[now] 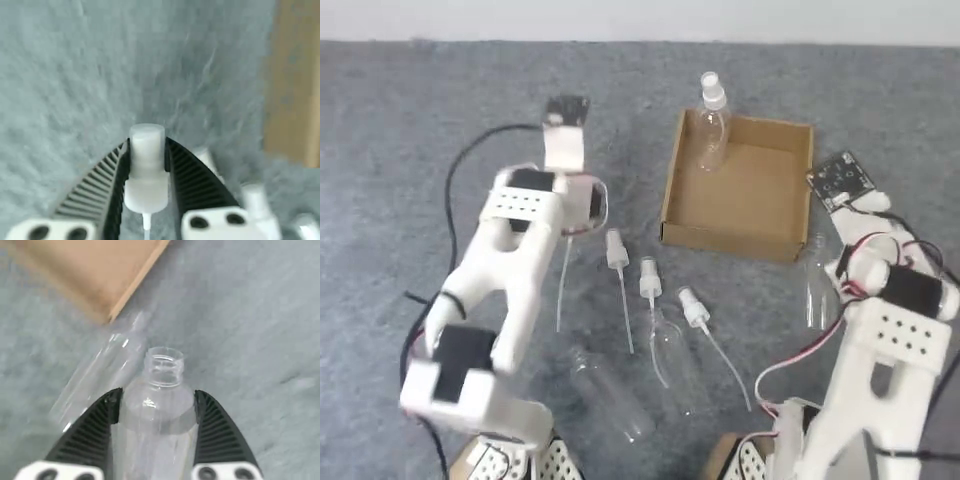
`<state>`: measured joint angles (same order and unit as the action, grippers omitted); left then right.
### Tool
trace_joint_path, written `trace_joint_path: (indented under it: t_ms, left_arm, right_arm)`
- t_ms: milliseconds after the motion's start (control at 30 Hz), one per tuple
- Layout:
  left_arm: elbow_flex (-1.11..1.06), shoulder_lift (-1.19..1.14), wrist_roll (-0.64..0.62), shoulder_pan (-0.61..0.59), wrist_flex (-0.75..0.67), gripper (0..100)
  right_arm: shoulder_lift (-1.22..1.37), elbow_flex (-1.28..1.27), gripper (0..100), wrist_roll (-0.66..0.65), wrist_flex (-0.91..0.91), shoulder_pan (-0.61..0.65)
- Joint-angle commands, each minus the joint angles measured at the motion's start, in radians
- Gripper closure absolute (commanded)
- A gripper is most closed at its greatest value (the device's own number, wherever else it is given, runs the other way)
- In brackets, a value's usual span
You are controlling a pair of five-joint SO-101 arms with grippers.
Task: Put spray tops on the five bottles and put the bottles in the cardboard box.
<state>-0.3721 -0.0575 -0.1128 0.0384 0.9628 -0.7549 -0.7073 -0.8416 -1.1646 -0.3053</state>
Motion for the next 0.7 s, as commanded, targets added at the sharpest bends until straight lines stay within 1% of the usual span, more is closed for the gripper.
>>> trace_joint_path:
  t_ms: [0, 67, 133, 200, 367, 533, 667]
  left_arm:
    - [0.15, 0.232, -0.011, -0.006, 0.109, 97]
    - [0.194, 0.327, -0.011, -0.008, 0.157, 97]
    - [0.228, 0.439, -0.012, -0.008, 0.192, 97]
    - [0.259, 0.563, -0.012, -0.008, 0.221, 97]
    - [0.305, 0.868, -0.012, -0.006, 0.287, 97]
    - [0.309, 1.085, -0.011, -0.005, 0.269, 97]
    - [0.309, 1.166, -0.009, -0.006, 0.209, 97]
  right_arm:
    - [-0.148, 0.02, 95.8, -0.002, 0.102, 0.101]
    - [-0.214, 0.02, 96.2, 0.031, 0.11, 0.18]
    - [-0.278, 0.02, 99.1, 0.126, 0.122, 0.278]
    - [-0.328, 0.017, 99.1, 0.219, 0.15, 0.386]
    - [-0.357, 0.014, 99.2, 0.388, 0.205, 0.648]
    - [-0.315, 0.014, 99.2, 0.539, 0.295, 0.889]
    - [-0.252, 0.012, 99.2, 0.591, 0.358, 1.078]
